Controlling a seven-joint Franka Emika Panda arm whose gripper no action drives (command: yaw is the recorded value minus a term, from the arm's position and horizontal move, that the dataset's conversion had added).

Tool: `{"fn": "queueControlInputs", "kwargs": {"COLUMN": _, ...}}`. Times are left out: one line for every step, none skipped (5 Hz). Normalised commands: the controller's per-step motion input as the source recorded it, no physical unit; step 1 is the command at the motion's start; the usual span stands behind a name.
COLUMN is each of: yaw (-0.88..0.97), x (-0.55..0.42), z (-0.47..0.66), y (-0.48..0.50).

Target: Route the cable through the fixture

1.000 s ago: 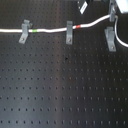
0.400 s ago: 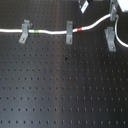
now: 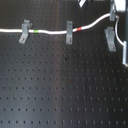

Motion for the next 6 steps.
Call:
{"fn": "queueControlInputs", "kwargs": {"yaw": 1.00, "x": -0.013, "z": 0.00, "y": 0.002}}
{"fn": "queueControlInputs", "kwargs": {"yaw": 0.99, "x": -0.017, "z": 0.00, "y": 0.004}}
{"fn": "queueControlInputs", "kwargs": {"yaw": 0.41, "x": -0.030, "z": -0.40, "y": -0.076}}
{"fn": "queueControlInputs", "kwargs": {"yaw": 0.00, "x": -0.019, "z": -0.38, "y": -0.207}}
{"fn": "queueControlInputs", "kwargs": {"yaw": -0.24, "x": 0.013, "z": -0.15, "y": -0.229}}
{"fn": "queueControlInputs", "kwargs": {"yaw": -0.29, "x": 0.053, "z": 0.00, "y": -0.074}}
